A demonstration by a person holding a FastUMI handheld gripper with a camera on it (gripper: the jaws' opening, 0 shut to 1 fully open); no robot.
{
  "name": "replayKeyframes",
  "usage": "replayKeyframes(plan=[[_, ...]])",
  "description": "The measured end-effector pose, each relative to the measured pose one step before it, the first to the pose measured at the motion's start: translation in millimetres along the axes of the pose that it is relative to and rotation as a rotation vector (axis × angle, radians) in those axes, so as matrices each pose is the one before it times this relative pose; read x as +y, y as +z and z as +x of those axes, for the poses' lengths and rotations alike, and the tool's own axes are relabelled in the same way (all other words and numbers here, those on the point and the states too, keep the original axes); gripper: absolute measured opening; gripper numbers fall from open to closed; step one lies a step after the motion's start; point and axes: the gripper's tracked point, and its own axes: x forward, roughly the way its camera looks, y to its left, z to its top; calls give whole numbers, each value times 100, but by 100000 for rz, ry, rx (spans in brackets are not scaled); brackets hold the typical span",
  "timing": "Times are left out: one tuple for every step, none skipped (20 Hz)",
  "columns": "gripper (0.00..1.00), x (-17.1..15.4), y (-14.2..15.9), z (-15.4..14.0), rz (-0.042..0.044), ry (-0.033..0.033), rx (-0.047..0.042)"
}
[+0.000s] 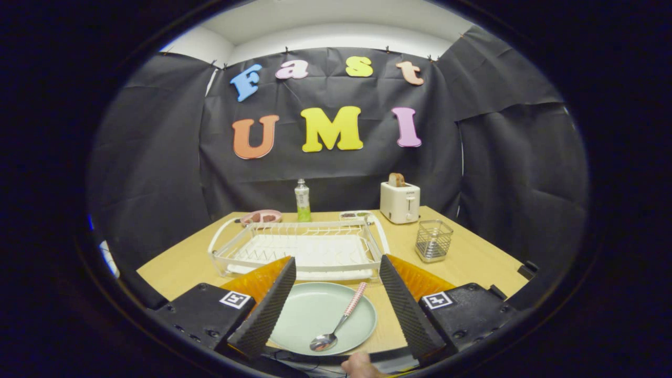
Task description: Take the plate from the dish rack, then take the spoon from the basket and place it into the plate.
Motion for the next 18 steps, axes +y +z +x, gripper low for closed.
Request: replayKeyframes(plan=[[100, -415, 981, -820, 845, 1209, -1095], [100, -1001, 635, -766, 54, -1084, -247], [100, -1031, 768, -778, -324, -2561, -106], [100, -697, 671, -878, -543, -2090, -203], [100, -454, 840, -972, -366, -484, -1062], [100, -8, 1013, -939, 81, 990, -1962], [100, -302, 870, -960, 650, 552, -2334], [100, -537, 733, -887, 414, -52, -1878], [100, -422, 515, -918, 125, -519, -1456], [100, -279, 504, -903, -358, -677, -1539], [100, -133, 443, -905, -826, -26, -1159], [100, 158, 232, -765, -1146, 509, -720], [100, 55, 124, -767, -1512, 716, 342], [100, -118, 161, -630, -1271, 23, -12], [100, -418, 259, -620, -578, -932, -27], [100, -379, 353, -469, 98, -928, -238], [100, -269, 230, -502, 174, -686, 19], [100, -265, 128, -436, -521, -1188, -307]])
